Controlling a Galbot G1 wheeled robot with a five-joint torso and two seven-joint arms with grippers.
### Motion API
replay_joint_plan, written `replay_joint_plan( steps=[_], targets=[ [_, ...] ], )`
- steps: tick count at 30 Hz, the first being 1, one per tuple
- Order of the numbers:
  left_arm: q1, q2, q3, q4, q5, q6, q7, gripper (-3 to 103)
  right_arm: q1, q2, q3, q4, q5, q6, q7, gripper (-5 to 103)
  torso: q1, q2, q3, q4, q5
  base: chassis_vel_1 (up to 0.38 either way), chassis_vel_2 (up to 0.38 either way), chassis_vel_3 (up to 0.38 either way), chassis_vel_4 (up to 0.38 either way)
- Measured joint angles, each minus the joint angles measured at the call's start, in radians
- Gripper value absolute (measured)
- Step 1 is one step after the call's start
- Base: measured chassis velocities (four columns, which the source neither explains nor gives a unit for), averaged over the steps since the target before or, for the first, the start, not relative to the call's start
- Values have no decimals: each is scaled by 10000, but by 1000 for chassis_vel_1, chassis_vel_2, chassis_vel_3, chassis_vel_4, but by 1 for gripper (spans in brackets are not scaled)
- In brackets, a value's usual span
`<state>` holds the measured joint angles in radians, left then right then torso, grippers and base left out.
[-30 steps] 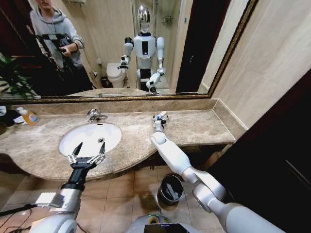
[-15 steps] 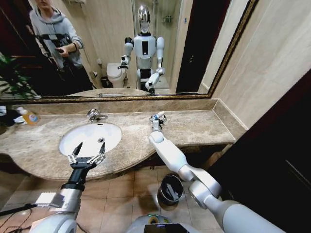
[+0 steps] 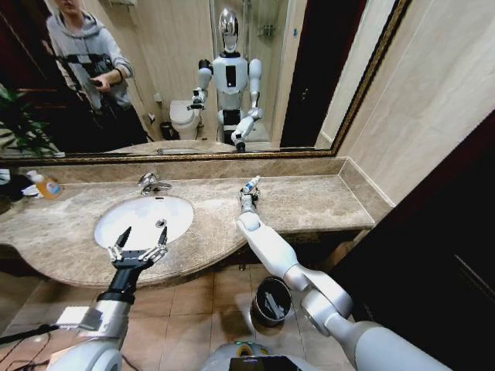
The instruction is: Pick up the trash from the sink and place it in the trash bin.
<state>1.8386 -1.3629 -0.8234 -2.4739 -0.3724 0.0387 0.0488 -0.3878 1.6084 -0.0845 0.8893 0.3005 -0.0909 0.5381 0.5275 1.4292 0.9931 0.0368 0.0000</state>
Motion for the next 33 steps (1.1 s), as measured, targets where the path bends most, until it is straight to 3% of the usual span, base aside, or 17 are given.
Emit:
replay_joint_plan(
  steps=[9, 19, 29, 33],
  targets=[
    [0, 0, 0, 0, 0, 0, 0, 100, -4, -243, -4, 177, 234, -21, -81, 30, -3, 1, 0, 3, 1, 0, 0, 0, 0],
    [0, 1, 0, 0, 0, 0, 0, 100, -161, -669, -27, 684, 517, -72, -58, 27, 1, 0, 1, 2, 2, 0, 0, 0, 0],
    [0, 0, 0, 0, 0, 0, 0, 100, -1144, -2131, 129, 2928, 1030, -291, 214, 27, 2, -2, 0, 0, 3, 0, 0, 0, 0],
    [0, 0, 0, 0, 0, 0, 0, 100, -2084, -3238, 931, 4325, 766, 34, -158, 27, 1, -2, 0, 2, 6, 0, 0, 0, 0]
  ],
)
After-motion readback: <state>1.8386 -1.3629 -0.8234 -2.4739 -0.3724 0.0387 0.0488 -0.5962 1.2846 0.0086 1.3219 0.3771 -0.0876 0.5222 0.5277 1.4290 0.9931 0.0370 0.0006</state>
